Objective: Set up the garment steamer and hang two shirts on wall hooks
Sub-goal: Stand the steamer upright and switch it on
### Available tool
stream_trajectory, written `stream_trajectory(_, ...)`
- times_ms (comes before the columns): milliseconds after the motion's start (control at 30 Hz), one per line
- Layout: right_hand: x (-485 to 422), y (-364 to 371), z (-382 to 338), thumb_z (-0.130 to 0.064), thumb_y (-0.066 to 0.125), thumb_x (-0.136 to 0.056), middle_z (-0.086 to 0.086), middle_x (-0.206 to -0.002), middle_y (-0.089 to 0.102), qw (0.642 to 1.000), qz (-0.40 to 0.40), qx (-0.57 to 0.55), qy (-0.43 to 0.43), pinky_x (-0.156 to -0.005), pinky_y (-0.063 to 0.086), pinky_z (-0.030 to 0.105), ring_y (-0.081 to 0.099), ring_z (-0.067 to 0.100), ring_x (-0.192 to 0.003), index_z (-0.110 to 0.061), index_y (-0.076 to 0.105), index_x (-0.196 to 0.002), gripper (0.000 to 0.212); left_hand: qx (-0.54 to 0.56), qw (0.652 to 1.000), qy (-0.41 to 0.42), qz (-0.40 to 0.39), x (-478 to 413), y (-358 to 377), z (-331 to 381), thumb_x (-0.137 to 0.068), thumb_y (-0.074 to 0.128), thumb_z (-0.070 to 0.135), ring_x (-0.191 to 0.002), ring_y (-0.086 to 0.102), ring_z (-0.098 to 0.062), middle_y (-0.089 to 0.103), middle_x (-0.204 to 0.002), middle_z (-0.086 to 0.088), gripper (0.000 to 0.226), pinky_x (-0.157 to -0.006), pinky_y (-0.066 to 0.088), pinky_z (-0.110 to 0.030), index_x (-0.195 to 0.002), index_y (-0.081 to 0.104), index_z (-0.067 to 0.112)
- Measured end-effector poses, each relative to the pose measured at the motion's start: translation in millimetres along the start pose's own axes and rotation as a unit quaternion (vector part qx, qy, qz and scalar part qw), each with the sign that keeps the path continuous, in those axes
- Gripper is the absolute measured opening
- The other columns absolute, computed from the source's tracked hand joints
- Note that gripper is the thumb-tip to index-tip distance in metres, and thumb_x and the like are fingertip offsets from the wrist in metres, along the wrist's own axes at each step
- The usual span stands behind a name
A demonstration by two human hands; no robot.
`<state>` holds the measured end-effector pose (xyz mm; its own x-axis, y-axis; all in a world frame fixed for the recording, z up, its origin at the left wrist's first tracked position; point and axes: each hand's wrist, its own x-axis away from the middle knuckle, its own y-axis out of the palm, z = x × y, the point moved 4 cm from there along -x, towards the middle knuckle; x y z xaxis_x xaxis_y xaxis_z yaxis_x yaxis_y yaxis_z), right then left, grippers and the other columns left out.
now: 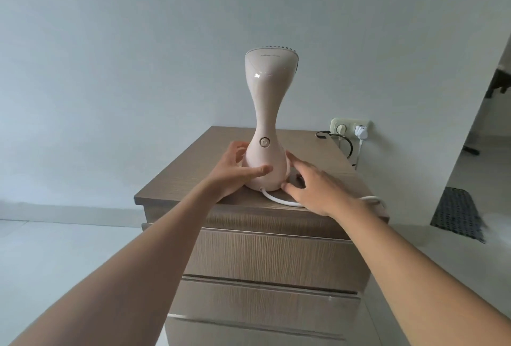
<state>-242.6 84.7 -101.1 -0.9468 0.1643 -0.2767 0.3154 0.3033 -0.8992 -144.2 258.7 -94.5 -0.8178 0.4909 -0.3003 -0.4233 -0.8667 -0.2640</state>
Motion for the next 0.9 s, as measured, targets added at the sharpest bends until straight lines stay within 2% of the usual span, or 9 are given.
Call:
stream_trajectory(67, 1, -4, 0, -0.062, 0.04, -0.087, -0.018, -0.152, 0.036, 0.999, 0.028, 0.023, 0.005, -0.098, 0.041, 0.041, 0.048, 0.019, -0.129, -0.053, 0.011, -0.147, 0.068, -0.002, 1.0, -0.003, 0.004, 0, 0, 2, -0.068, 0.086, 0.027, -0.117, 0.052, -0.007, 0.058, -0.127, 0.0, 0.067, -0.085, 0.043, -0.02, -0.122, 0.047, 0.02)
stream_trajectory(100, -2, -7, 0, -0.06, 0.038, -0.088, -0.019, -0.15, 0.039, 0.999, 0.052, -0.002, 0.011, -0.097, 0.04, 0.04, 0.048, 0.016, -0.13, -0.051, 0.019, -0.146, 0.062, -0.001, 1.0, -0.002, 0.003, 0, 1, 2, -0.067, 0.087, 0.027, -0.115, 0.052, -0.005, 0.058, -0.127, 0.001, 0.067, -0.083, 0.042, -0.018, -0.122, 0.047, 0.021)
stream_trajectory(167, -10, -16, -5, -0.057, 0.038, -0.087, -0.019, -0.144, 0.046, 0.987, 0.102, -0.125, 0.022, -0.1, 0.04, 0.036, 0.049, 0.009, -0.129, -0.045, 0.035, -0.143, 0.057, 0.006, 1.0, 0.0, 0.007, -2, 0, -1, -0.066, 0.087, 0.028, -0.114, 0.052, -0.002, 0.059, -0.126, 0.001, 0.066, -0.082, 0.041, -0.016, -0.119, 0.049, 0.022)
stream_trajectory(267, -24, -17, -30, -0.059, 0.046, -0.082, -0.017, -0.137, 0.055, 0.958, 0.124, -0.258, -0.008, -0.105, 0.041, 0.04, 0.05, 0.002, -0.125, -0.044, 0.045, -0.136, 0.056, 0.008, 1.0, 0.007, 0.013, -4, -1, -4, -0.064, 0.089, 0.032, -0.122, 0.047, -0.004, 0.058, -0.127, 0.002, 0.065, -0.095, 0.04, -0.025, -0.116, 0.051, 0.022)
stream_trajectory(333, -31, -14, -45, -0.061, 0.051, -0.08, -0.016, -0.126, 0.062, 0.953, 0.137, -0.269, -0.023, -0.1, 0.046, 0.041, 0.056, 0.003, -0.118, -0.044, 0.049, -0.13, 0.053, 0.011, 1.0, 0.01, 0.011, -5, -2, -5, -0.063, 0.089, 0.032, -0.122, 0.047, -0.004, 0.059, -0.125, 0.003, 0.065, -0.098, 0.04, -0.027, -0.115, 0.051, 0.021)
stream_trajectory(433, -35, -12, -48, -0.061, 0.053, -0.077, -0.014, -0.116, 0.067, 0.95, 0.162, -0.268, -0.015, -0.095, 0.05, 0.041, 0.06, 0.006, -0.11, -0.043, 0.051, -0.126, 0.051, 0.017, 1.0, 0.014, 0.011, -5, -3, -7, -0.062, 0.089, 0.033, -0.119, 0.048, 0.0, 0.06, -0.121, 0.007, 0.066, -0.089, 0.041, -0.019, -0.115, 0.052, 0.022)
stream_trajectory(600, -36, -13, -44, -0.061, 0.056, -0.078, -0.016, -0.116, 0.066, 0.946, 0.162, -0.28, -0.023, -0.099, 0.048, 0.04, 0.059, 0.002, -0.112, -0.044, 0.054, -0.124, 0.049, 0.021, 1.0, 0.014, 0.011, -6, -2, -7, -0.062, 0.089, 0.033, -0.114, 0.048, 0.007, 0.06, -0.12, 0.009, 0.066, -0.078, 0.04, -0.012, -0.115, 0.052, 0.02)
stream_trajectory(700, -37, -13, -45, -0.06, 0.056, -0.077, -0.016, -0.116, 0.066, 0.944, 0.169, -0.283, -0.023, -0.099, 0.048, 0.04, 0.058, 0.002, -0.112, -0.044, 0.054, -0.121, 0.047, 0.02, 1.0, 0.018, 0.013, -6, -1, -6, -0.063, 0.089, 0.032, -0.117, 0.048, 0.002, 0.06, -0.121, 0.009, 0.066, -0.082, 0.04, -0.015, -0.115, 0.052, 0.019)
stream_trajectory(900, -36, -14, -47, -0.06, 0.056, -0.075, -0.015, -0.119, 0.065, 0.944, 0.159, -0.289, -0.009, -0.1, 0.046, 0.041, 0.058, 0.004, -0.113, -0.043, 0.054, -0.123, 0.051, 0.033, 0.999, 0.02, 0.005, -6, 1, -8, -0.066, 0.087, 0.028, -0.115, 0.051, 0.002, 0.06, -0.123, 0.004, 0.064, -0.086, 0.044, -0.019, -0.117, 0.05, 0.018)
